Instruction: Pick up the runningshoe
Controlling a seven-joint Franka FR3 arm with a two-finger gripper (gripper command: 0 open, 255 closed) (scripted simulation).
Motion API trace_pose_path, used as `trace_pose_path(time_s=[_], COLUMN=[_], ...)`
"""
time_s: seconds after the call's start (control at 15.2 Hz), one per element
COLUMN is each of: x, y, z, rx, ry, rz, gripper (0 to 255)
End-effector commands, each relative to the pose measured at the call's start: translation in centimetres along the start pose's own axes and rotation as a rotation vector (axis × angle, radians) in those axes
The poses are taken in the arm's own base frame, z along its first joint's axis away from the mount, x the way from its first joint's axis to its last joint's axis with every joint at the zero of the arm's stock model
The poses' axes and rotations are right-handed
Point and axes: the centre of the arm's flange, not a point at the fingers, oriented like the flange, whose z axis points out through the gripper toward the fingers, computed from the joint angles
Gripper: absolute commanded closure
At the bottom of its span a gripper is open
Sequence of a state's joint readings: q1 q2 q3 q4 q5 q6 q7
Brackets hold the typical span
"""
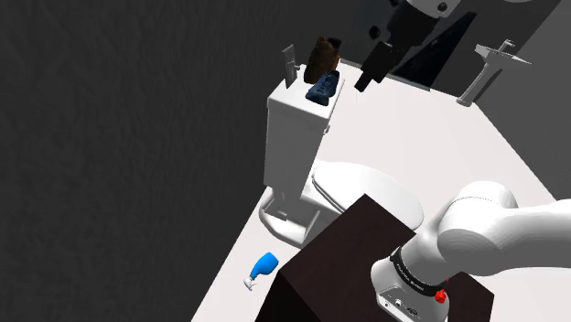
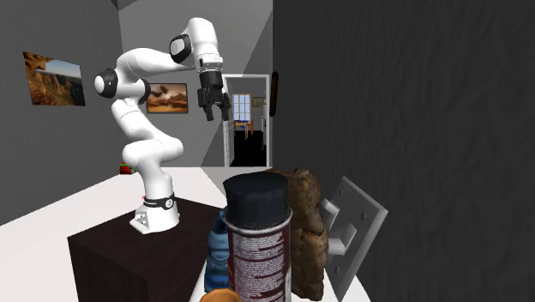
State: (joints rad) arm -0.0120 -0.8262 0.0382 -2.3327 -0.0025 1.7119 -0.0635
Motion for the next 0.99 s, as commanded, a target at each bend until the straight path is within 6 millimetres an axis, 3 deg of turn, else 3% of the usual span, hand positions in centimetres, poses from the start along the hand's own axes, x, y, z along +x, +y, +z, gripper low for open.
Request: trace_pose_path(time_s=[0.0, 0.92], x=[0.0, 11.1], y=[0.0, 13.4], z=[0.0, 6.3], rx=[0.0, -0.009], ry=[0.0, -0.019], rz=[0.0, -0.024], gripper=[0, 0])
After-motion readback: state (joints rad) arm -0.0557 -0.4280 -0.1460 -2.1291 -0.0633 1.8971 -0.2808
